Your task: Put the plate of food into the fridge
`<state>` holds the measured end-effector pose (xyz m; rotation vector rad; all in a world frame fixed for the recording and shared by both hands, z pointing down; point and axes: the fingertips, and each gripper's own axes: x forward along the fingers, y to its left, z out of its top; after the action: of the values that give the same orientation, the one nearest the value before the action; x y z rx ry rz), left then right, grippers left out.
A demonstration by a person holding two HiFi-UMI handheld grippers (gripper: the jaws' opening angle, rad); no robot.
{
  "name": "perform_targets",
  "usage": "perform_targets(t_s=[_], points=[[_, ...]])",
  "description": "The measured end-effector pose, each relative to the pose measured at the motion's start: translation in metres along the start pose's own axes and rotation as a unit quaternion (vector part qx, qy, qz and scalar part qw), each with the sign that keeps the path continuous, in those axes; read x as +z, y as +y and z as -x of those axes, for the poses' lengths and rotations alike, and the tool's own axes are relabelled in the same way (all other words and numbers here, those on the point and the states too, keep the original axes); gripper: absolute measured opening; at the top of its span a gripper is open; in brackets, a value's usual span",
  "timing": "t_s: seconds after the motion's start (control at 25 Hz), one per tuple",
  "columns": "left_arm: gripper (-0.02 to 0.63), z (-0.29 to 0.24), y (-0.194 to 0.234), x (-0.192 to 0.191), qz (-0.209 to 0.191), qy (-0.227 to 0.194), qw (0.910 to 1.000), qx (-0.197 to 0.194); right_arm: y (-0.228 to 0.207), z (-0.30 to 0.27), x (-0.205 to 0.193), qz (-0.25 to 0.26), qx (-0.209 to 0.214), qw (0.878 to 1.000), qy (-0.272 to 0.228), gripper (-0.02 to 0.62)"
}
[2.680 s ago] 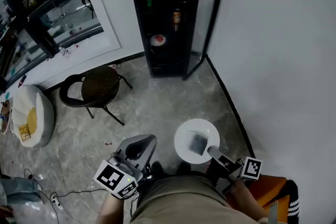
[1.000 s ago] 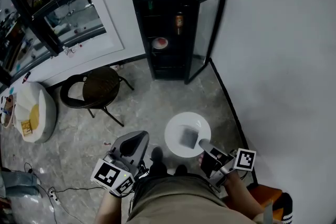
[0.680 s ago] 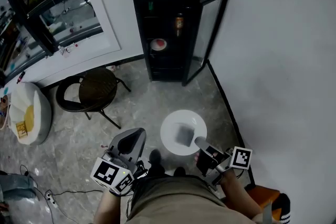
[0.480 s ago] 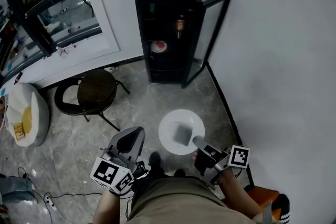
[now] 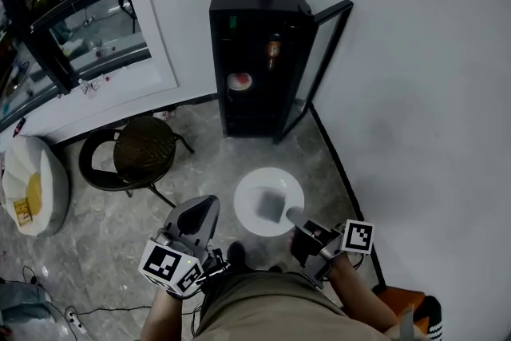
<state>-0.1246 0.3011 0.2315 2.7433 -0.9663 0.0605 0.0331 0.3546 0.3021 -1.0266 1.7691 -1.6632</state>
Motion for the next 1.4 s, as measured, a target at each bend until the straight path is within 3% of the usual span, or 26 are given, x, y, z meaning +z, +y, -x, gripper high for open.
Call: perform_targets(t_s=[0.64, 0.88, 1.4], points=[[0.011, -0.001, 0.065, 0.001, 0.005, -0.003, 1.0000, 0.000, 0.014, -0.068, -0.002, 0.008, 0.010, 1.000, -0.019, 0.031], [0.011, 0.002, 0.088, 0.002, 0.012, -0.012, 0.9997, 0.017, 0.019, -0.089, -0.003, 0.014, 0.015, 0.999, -0.033, 0.031], [0.011, 0.004, 0.107, -0.003, 0.010, -0.009, 0.9992, 0.038, 0.017, -0.116, -0.004, 0.017, 0.008, 1.000, -0.008, 0.031]])
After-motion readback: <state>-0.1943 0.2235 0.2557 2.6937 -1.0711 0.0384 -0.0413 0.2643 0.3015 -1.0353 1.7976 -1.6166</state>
